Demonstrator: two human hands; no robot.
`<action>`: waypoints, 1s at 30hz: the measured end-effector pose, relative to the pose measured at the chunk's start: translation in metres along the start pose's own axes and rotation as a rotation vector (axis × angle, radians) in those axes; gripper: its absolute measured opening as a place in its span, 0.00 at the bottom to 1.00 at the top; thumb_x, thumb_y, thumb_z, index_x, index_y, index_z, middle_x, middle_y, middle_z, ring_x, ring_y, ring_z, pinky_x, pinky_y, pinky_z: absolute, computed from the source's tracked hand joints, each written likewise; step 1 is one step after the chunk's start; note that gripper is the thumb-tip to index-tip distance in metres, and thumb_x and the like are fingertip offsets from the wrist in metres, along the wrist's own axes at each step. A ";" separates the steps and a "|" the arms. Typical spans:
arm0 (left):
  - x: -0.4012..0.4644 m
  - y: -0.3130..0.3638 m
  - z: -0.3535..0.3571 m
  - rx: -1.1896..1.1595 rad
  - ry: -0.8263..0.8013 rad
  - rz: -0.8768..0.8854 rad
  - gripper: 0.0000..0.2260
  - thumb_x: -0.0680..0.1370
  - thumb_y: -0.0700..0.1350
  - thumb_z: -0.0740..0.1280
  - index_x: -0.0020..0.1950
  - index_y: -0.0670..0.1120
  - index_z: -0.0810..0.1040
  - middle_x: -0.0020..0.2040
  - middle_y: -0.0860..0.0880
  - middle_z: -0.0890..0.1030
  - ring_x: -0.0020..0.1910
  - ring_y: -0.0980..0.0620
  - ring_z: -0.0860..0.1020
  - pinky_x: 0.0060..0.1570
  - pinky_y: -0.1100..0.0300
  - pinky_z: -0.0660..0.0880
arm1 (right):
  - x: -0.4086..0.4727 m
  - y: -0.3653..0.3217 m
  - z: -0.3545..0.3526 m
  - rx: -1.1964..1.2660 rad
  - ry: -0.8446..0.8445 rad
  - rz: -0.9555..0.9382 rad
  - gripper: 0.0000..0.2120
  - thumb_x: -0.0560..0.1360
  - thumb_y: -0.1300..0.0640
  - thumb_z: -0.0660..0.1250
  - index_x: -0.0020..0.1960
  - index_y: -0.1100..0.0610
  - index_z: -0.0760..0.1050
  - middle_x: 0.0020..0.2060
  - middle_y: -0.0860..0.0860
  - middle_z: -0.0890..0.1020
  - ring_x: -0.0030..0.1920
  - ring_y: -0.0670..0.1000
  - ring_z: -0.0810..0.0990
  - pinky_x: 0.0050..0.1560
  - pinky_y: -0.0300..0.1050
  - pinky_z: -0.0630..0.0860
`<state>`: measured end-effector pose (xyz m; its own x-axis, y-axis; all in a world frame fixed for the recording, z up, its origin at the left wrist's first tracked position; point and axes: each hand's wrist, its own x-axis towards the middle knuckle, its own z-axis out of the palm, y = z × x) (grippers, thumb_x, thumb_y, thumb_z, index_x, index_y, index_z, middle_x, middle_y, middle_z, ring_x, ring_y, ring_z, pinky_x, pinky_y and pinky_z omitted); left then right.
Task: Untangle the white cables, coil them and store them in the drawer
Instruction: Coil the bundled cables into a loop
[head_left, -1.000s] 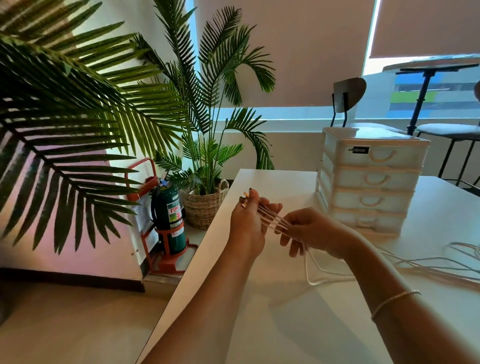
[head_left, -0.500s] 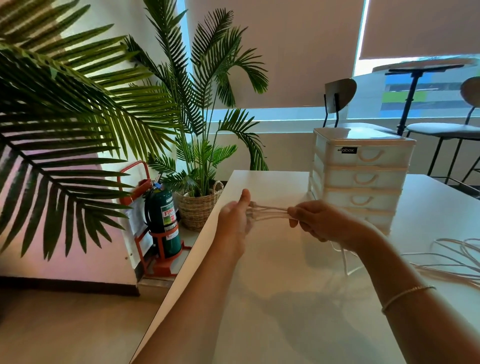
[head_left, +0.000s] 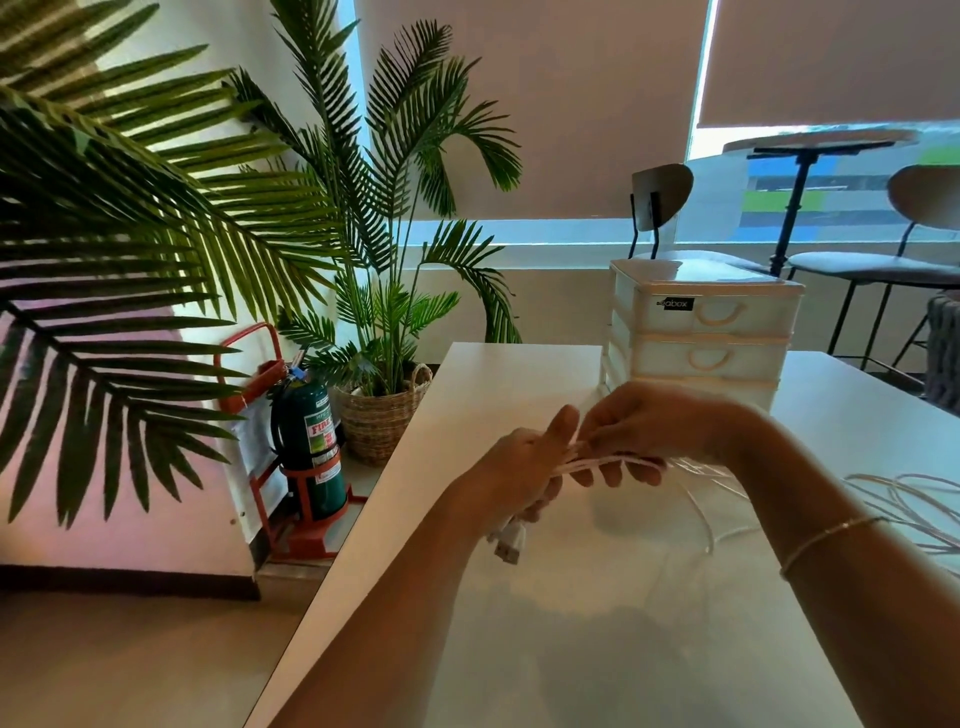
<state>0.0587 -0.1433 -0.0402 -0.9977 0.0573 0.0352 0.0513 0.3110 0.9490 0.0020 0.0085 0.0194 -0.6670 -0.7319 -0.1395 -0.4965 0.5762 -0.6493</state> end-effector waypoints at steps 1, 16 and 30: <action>0.000 0.001 -0.002 -0.022 -0.004 0.003 0.27 0.77 0.63 0.50 0.35 0.45 0.77 0.19 0.54 0.65 0.19 0.57 0.60 0.23 0.66 0.60 | -0.001 0.003 -0.002 0.003 0.024 0.007 0.09 0.76 0.59 0.62 0.41 0.60 0.80 0.28 0.50 0.80 0.25 0.47 0.72 0.28 0.37 0.68; 0.001 -0.001 -0.021 -0.240 0.060 0.044 0.19 0.79 0.55 0.57 0.31 0.47 0.64 0.18 0.53 0.60 0.17 0.57 0.54 0.19 0.67 0.53 | -0.038 0.078 -0.038 0.125 0.533 0.178 0.15 0.72 0.72 0.64 0.53 0.56 0.75 0.51 0.54 0.76 0.48 0.51 0.75 0.46 0.42 0.72; 0.007 -0.008 -0.018 -0.020 0.175 0.033 0.18 0.79 0.57 0.57 0.36 0.47 0.70 0.18 0.55 0.63 0.17 0.58 0.59 0.21 0.65 0.59 | 0.011 0.009 0.027 0.152 0.240 -0.046 0.12 0.74 0.49 0.64 0.38 0.57 0.75 0.27 0.49 0.74 0.26 0.46 0.70 0.28 0.37 0.68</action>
<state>0.0505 -0.1621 -0.0421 -0.9879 -0.0997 0.1186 0.0848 0.2928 0.9524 0.0054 -0.0039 -0.0079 -0.7672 -0.6384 0.0614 -0.4521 0.4703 -0.7579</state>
